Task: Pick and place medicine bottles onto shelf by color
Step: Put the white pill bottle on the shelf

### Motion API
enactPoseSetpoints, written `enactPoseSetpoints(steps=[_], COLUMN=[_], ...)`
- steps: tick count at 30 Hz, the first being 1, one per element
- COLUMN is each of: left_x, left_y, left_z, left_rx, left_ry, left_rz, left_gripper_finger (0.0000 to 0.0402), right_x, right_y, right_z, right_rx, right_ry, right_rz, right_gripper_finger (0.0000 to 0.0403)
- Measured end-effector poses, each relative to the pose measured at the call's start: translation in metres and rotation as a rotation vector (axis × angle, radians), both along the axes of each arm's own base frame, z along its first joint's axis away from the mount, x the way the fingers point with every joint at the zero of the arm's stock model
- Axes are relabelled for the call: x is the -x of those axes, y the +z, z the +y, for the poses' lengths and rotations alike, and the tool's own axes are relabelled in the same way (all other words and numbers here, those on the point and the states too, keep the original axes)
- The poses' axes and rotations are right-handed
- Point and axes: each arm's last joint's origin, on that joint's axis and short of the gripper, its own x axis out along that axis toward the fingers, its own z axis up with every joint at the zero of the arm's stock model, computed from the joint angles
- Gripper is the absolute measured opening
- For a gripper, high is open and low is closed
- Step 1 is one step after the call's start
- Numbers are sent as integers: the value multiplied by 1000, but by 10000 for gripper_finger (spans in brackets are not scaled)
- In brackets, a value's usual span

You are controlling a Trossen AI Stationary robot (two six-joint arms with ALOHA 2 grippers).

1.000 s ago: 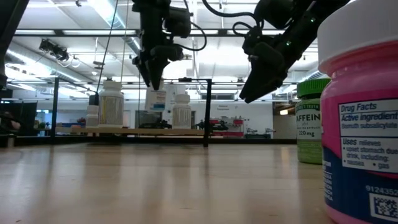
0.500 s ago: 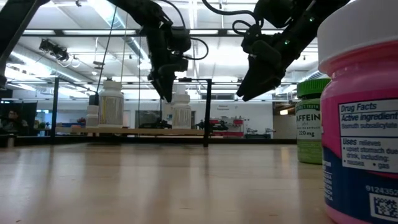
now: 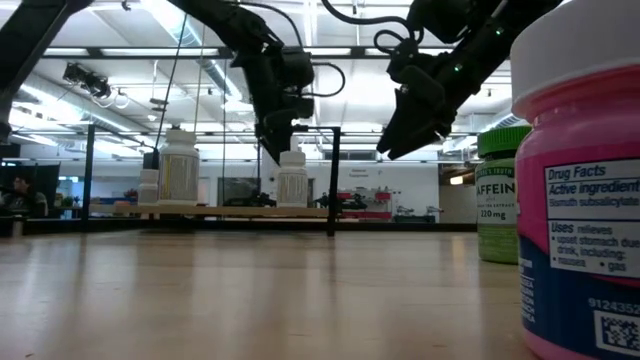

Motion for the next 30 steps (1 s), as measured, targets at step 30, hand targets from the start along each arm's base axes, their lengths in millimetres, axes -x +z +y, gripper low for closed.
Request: enactPoseSetpoints(steps=[30], left_x=[1], left_y=[-1], left_z=[-1], left_rx=[39], left_ry=[-103], left_rz=[93], left_gripper_finger=[192], right_x=[0], right_y=[0], right_z=[-1], right_rx=[13], right_ry=[-12], right_rz=[3], right_gripper_finger=[316])
